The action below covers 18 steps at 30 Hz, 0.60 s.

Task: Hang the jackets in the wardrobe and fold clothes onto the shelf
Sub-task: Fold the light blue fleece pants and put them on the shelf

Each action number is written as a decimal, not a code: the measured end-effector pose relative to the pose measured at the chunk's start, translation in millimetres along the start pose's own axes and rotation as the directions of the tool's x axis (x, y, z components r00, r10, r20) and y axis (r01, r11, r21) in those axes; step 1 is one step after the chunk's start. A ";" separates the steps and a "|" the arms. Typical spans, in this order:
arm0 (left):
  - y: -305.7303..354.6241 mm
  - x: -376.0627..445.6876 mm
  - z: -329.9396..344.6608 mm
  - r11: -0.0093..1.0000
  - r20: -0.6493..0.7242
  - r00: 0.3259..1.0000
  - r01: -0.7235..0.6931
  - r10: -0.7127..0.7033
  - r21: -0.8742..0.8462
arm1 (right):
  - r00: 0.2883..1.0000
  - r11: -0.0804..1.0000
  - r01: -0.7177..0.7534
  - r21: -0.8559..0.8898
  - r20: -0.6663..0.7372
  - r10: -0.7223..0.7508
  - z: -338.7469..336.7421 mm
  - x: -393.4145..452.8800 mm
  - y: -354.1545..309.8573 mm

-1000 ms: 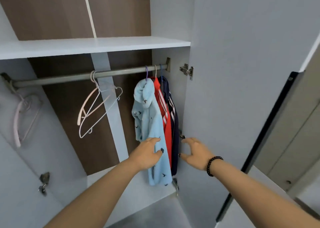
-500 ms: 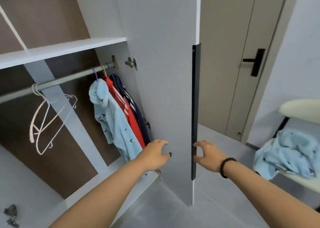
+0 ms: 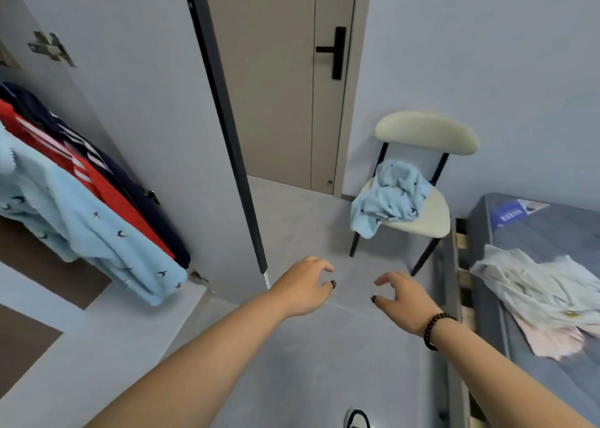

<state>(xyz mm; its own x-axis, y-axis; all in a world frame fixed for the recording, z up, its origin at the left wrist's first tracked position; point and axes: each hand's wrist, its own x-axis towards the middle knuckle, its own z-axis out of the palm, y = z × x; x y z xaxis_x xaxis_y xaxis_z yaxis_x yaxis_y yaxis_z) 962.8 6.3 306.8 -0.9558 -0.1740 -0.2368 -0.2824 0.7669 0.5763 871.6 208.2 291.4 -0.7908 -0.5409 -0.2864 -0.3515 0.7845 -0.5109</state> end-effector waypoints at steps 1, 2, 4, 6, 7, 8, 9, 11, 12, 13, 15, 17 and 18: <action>10.1 7.9 8.0 1.000 0.022 1.000 -0.016 0.016 0.003 | 1.000 1.000 -0.024 0.010 -0.012 0.024 -4.6 -1.9 13.6; 20.1 16.7 14.7 1.000 0.041 0.999 -0.030 0.029 0.004 | 0.999 0.999 -0.043 0.018 -0.021 0.043 -9.8 -2.7 26.9; 40.9 37.0 25.3 0.999 0.064 0.997 -0.048 0.047 0.003 | 0.997 0.997 -0.075 0.027 -0.032 0.076 -21.6 -0.4 52.5; 63.3 61.9 35.7 0.998 0.069 0.996 -0.060 0.060 -0.008 | 0.994 0.994 -0.104 0.029 -0.029 0.105 -36.0 6.5 79.2; 74.9 75.3 41.5 0.998 0.069 0.995 -0.067 0.068 -0.013 | 0.993 0.992 -0.118 0.031 -0.023 0.119 -44.6 11.3 92.8; 86.8 88.7 47.5 0.997 0.070 0.995 -0.074 0.075 -0.019 | 0.991 0.991 -0.132 0.036 -0.015 0.133 -54.3 16.5 106.1; 98.8 102.3 53.8 0.997 0.074 0.994 -0.078 0.079 -0.025 | 0.989 0.989 -0.144 0.044 -0.009 0.145 -64.6 22.2 119.5; 121.9 129.0 67.5 0.996 0.094 0.992 -0.080 0.083 -0.038 | 0.986 0.985 -0.164 0.058 -0.008 0.165 -85.4 33.3 145.4; 132.8 141.8 75.0 0.996 0.104 0.991 -0.080 0.084 -0.043 | 0.985 0.983 -0.173 0.061 -0.009 0.174 -95.3 38.3 158.1; 143.5 153.9 82.4 0.996 0.111 0.990 -0.079 0.084 -0.050 | 0.983 0.981 -0.182 0.062 -0.012 0.183 -104.6 43.2 170.5; 163.5 175.4 96.3 0.995 0.128 0.988 -0.076 0.084 -0.070 | 0.981 0.979 -0.193 0.062 -0.014 0.194 -121.0 52.3 193.7; 180.0 193.4 108.2 0.994 0.151 0.985 -0.075 0.086 -0.080 | 0.980 0.978 -0.200 0.059 -0.008 0.201 -133.5 60.8 213.4; 186.4 201.7 112.9 0.994 0.164 0.982 -0.077 0.088 -0.076 | 0.979 0.978 -0.202 0.058 -0.004 0.203 -138.2 64.8 221.3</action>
<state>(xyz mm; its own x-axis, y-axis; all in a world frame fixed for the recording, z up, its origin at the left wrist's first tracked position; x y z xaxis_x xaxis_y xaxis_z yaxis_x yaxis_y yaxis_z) 726.6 183.8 278.2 -0.9507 -0.0019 -0.3102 -0.2137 0.7289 0.6504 673.3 388.7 271.8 -0.8480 -0.3690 -0.3805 -0.1545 0.8588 -0.4885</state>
